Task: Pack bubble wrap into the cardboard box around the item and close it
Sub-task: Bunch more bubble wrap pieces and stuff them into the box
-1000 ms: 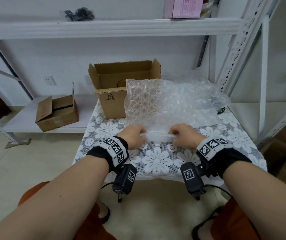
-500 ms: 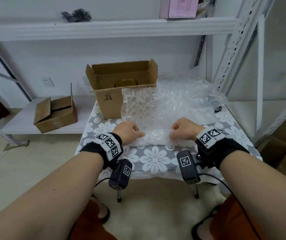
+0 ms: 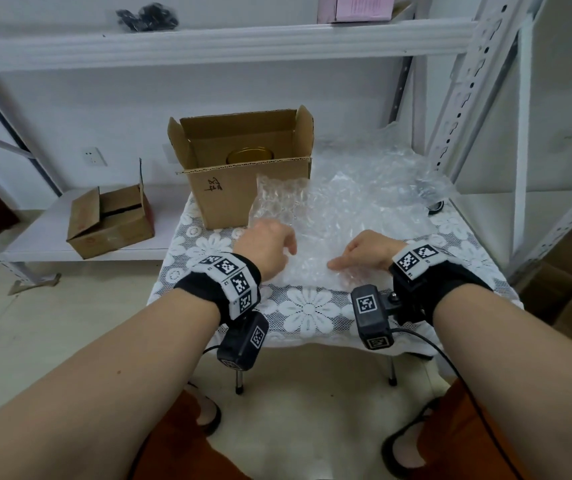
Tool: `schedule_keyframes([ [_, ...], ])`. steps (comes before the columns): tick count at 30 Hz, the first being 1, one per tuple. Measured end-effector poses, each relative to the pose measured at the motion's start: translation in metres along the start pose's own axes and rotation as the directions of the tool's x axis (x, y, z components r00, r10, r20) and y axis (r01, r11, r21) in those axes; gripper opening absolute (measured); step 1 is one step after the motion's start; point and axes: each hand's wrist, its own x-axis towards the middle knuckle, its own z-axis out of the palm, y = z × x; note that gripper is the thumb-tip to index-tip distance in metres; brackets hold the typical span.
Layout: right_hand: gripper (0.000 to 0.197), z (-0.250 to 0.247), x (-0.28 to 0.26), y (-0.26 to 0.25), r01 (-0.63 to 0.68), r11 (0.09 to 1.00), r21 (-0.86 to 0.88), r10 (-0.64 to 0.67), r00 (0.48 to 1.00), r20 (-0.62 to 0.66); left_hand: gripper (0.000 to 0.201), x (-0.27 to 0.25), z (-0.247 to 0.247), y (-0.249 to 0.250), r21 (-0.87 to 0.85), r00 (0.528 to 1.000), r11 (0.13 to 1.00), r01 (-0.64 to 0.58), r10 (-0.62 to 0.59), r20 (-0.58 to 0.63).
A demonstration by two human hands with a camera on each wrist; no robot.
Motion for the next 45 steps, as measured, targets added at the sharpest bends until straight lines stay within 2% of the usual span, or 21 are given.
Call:
schedule_keyframes([
  [2, 0.034, 0.003, 0.000, 0.001, -0.012, 1.000, 0.007, 0.012, 1.000, -0.025, 0.020, -0.002, 0.004, 0.006, -0.073, 0.995, 0.997, -0.011, 0.018, 0.097],
  [5, 0.036, 0.007, -0.001, 0.001, -0.007, 1.000, 0.020, 0.008, 0.999, -0.053, 0.019, -0.007, 0.005, 0.009, -0.123, 0.977, 0.992, 0.029, -0.002, 0.214],
  [7, 0.037, 0.010, 0.001, 0.002, 0.003, 1.000, -0.001, -0.003, 0.995, -0.095, 0.033, -0.009, 0.006, 0.005, -0.100, 0.967, 0.995, 0.017, 0.009, 0.254],
  [10, 0.042, 0.013, 0.001, 0.000, 0.015, 0.998, -0.056, -0.024, 0.987, -0.158, 0.049, -0.011, 0.008, 0.003, -0.013, 0.959, 1.000, -0.013, 0.016, 0.284],
  [13, 0.039, 0.019, -0.005, -0.005, 0.006, 0.970, -0.244, -0.063, 0.972, -0.227, 0.051, -0.011, 0.014, 0.003, 0.009, 0.968, 1.000, -0.020, 0.017, 0.250],
  [15, 0.039, 0.024, -0.012, -0.008, 0.010, 0.882, -0.471, -0.176, 0.935, -0.309, 0.049, -0.011, 0.016, 0.003, -0.001, 0.971, 1.000, -0.018, 0.017, 0.240],
  [17, 0.030, 0.029, -0.017, -0.011, 0.067, 0.741, -0.668, -0.386, 0.856, -0.343, 0.046, -0.011, 0.017, 0.003, 0.014, 0.971, 0.999, -0.029, 0.025, 0.236],
  [19, 0.019, 0.031, -0.020, -0.016, 0.176, 0.641, -0.747, -0.568, 0.763, -0.308, 0.044, -0.010, 0.016, 0.003, 0.024, 0.972, 0.999, -0.033, 0.026, 0.234],
  [21, 0.021, 0.034, -0.021, -0.020, 0.292, 0.616, -0.732, -0.638, 0.731, -0.244, 0.042, -0.009, 0.015, 0.003, 0.021, 0.972, 1.000, -0.022, 0.016, 0.236],
  [23, 0.032, 0.038, -0.021, -0.022, 0.380, 0.670, -0.637, -0.601, 0.782, -0.166, 0.038, -0.006, 0.012, 0.003, -0.002, 0.971, 1.000, -0.003, 0.003, 0.240],
  [25, 0.040, 0.038, -0.021, -0.022, 0.398, 0.747, -0.532, -0.518, 0.851, -0.090, 0.036, -0.004, 0.009, 0.003, -0.029, 0.969, 0.999, 0.018, -0.010, 0.249],
  [26, 0.040, 0.038, -0.021, -0.021, 0.390, 0.749, -0.535, -0.495, 0.867, -0.060, 0.036, -0.004, 0.007, 0.003, -0.036, 0.967, 0.999, 0.025, -0.015, 0.254],
  [30, 0.026, 0.036, -0.020, -0.013, 0.368, 0.703, -0.609, -0.506, 0.860, -0.065, 0.038, -0.004, 0.004, 0.005, -0.037, 0.967, 0.998, 0.044, -0.034, 0.254],
  [32, 0.028, 0.035, -0.021, -0.011, 0.359, 0.711, -0.604, -0.498, 0.865, -0.071, 0.036, -0.004, 0.003, 0.006, -0.039, 0.969, 0.998, 0.057, -0.046, 0.243],
  [38, 0.024, 0.027, -0.025, -0.019, 0.351, 0.820, -0.452, -0.416, 0.908, -0.050, 0.032, -0.003, -0.003, 0.007, -0.066, 0.952, 0.989, 0.132, -0.108, 0.285],
  [42, 0.025, 0.017, -0.026, -0.022, 0.349, 0.854, -0.385, -0.389, 0.921, -0.028, 0.025, -0.002, -0.006, 0.005, -0.033, 0.938, 0.991, 0.130, -0.112, 0.327],
  [45, 0.016, 0.014, -0.027, -0.023, 0.337, 0.875, -0.347, -0.354, 0.935, 0.016, 0.015, -0.001, -0.008, 0.005, -0.044, 0.931, 0.990, 0.133, -0.109, 0.349],
])
